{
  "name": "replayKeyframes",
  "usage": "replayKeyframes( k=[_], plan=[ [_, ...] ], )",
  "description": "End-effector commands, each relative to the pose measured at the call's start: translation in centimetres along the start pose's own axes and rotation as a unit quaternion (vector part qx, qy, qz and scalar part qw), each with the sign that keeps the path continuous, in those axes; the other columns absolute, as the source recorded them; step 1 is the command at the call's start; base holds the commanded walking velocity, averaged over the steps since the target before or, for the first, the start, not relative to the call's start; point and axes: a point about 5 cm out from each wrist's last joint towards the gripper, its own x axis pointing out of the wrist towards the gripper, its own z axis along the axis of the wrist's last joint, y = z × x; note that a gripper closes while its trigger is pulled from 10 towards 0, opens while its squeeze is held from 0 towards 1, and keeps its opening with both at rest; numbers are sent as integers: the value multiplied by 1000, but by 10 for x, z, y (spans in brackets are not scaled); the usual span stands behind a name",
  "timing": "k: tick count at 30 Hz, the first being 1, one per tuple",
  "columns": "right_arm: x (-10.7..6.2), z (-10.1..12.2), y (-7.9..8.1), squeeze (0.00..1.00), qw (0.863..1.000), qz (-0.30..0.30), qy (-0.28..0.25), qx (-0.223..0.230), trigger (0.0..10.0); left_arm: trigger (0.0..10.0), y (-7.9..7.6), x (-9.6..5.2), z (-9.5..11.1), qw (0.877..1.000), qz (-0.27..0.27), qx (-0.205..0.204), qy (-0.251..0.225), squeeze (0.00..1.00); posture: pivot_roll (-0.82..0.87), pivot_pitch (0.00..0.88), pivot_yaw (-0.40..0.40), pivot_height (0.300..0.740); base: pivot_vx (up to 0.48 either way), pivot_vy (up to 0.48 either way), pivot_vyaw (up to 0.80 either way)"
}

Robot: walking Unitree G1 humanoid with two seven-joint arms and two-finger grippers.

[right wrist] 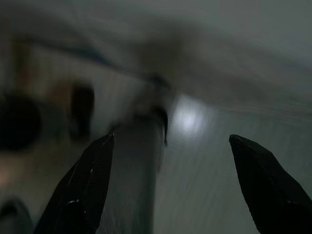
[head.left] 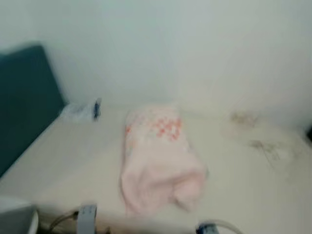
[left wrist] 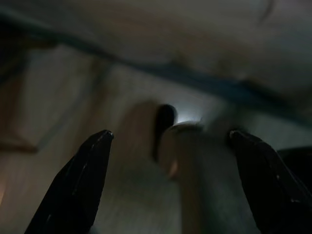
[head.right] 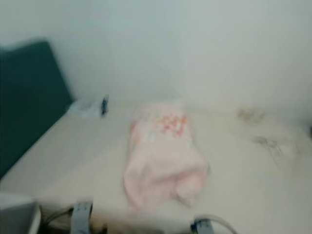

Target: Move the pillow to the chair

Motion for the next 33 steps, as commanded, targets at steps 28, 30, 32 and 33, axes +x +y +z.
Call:
replayKeyframes(
  k=[28,30,32,33],
  plan=[
    [-30,171,-47,0,936,-72,-282,197,10000,10000,-48,2,103,972,-95,77,-199,0,21,0,-33,740,0,0,0],
    [-40,186,-59,0,922,-98,-318,200,10000,10000,-50,0,113,967,-102,79,-217,0,18,0,-33,740,0,0,0],
    [-48,196,-69,0,910,-109,-334,221,10000,10000,-52,-1,121,963,-109,75,-234,0,16,0,-31,740,0,0,0],
    [-50,199,-72,0,906,-109,-338,230,10000,10000,-52,-2,123,962,-111,74,-239,0,16,0,-30,740,0,0,0]
  ],
)
